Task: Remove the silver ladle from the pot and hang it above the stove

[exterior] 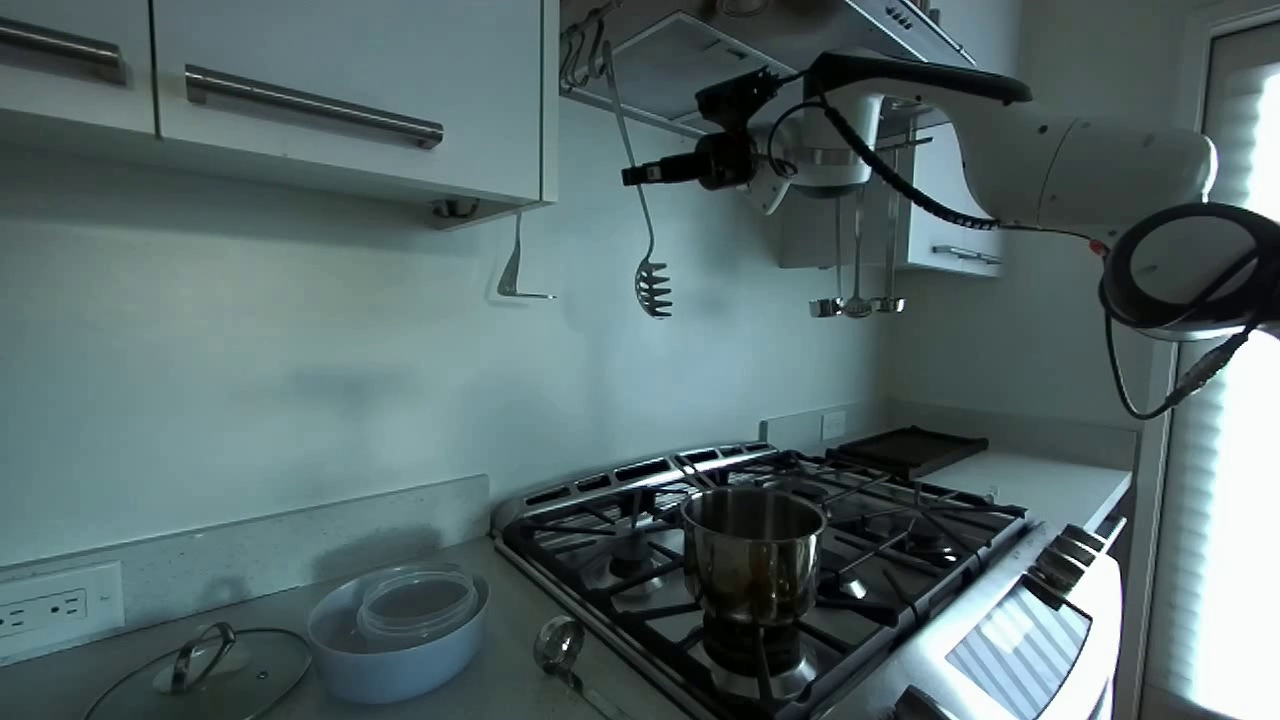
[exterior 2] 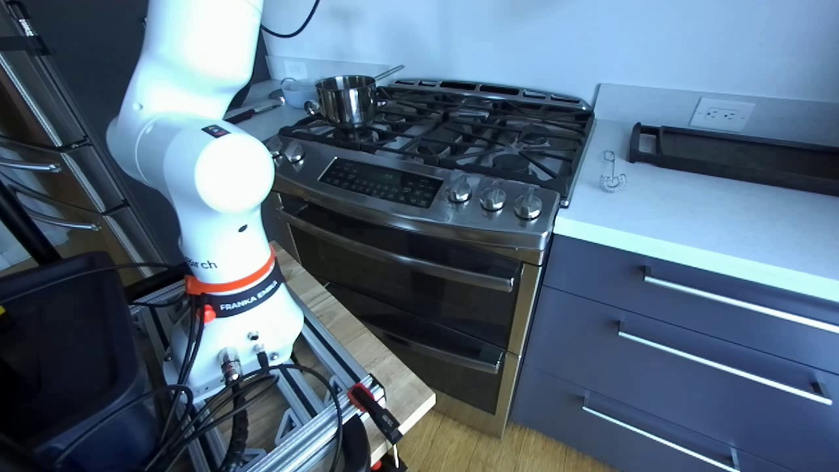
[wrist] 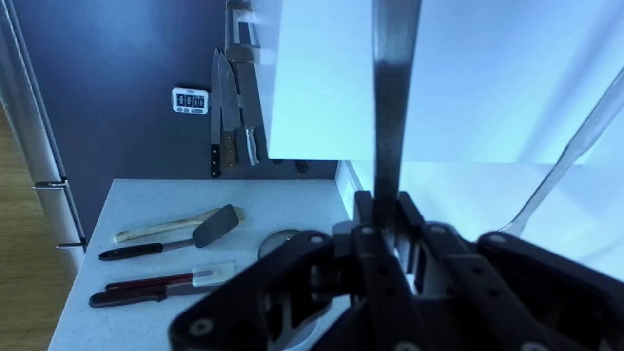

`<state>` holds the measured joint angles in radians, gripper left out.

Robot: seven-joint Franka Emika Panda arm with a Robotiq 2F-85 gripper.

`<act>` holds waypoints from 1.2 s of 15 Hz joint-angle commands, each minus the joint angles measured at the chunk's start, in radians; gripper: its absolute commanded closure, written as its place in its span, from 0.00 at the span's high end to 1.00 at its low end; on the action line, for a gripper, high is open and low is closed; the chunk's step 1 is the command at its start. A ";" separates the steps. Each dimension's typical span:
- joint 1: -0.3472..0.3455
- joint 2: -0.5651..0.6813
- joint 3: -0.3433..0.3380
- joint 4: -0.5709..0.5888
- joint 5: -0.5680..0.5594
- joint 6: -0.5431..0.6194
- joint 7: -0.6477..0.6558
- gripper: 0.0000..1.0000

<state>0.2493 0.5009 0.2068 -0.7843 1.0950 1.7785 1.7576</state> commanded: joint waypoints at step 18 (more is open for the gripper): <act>0.018 0.037 0.011 0.072 -0.030 -0.019 0.026 0.03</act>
<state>0.2667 0.5140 0.2110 -0.7617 1.0949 1.7758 1.7578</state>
